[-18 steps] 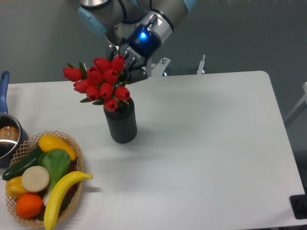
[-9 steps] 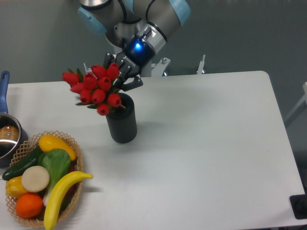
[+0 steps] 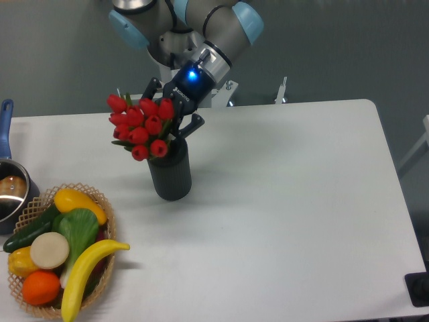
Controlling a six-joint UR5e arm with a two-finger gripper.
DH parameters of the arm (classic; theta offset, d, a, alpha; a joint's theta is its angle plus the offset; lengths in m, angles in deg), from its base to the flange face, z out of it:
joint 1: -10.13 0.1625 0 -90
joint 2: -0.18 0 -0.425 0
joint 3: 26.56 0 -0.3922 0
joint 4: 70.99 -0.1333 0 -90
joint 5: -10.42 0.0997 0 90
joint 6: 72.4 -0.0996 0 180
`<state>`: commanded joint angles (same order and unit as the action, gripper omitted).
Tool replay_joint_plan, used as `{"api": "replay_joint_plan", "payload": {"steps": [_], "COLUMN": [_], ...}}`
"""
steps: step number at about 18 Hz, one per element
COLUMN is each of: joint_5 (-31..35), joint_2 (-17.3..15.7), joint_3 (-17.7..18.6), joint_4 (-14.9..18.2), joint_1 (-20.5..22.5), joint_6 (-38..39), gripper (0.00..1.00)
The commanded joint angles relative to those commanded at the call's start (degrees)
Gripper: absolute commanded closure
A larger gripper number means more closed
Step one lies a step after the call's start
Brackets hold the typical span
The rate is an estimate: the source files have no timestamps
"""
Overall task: Insert the flowers into the vase
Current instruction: 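Open the gripper, release the tulips and lift away from the vase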
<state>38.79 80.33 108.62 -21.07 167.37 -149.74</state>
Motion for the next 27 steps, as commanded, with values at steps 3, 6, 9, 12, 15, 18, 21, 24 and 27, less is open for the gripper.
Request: {"api": "replay_joint_plan", "payload": {"steps": [3, 6, 9, 12, 15, 18, 21, 24, 27], "joint_5": [4.05, 5.03, 5.03, 5.11, 5.12, 8.62, 16.24, 28.54, 36.64], "joint_2": [-0.79, -0.88, -1.32, -2.10, -2.55, -3.60, -3.78, -4.31, -3.78], "joint_3": [-0.09, -0.26, -0.44, -1.40, -1.84, -2.46, -4.03, -6.24, -8.87], "joint_4": [0.00, -0.09, -0.09, 0.00, 0.09, 0.00, 0.09, 0.35, 0.44], "joint_1": [0.62, 1.23, 3.16, 5.09, 6.06, 8.26, 8.70, 8.61, 8.26], "joint_6": [0.17, 0.17, 0.17, 0.17, 0.26, 0.26, 0.35, 0.26, 0.61], "gripper": [0.00, 0.00, 0.00, 0.00, 0.00, 0.00, 0.00, 0.00, 0.00]}}
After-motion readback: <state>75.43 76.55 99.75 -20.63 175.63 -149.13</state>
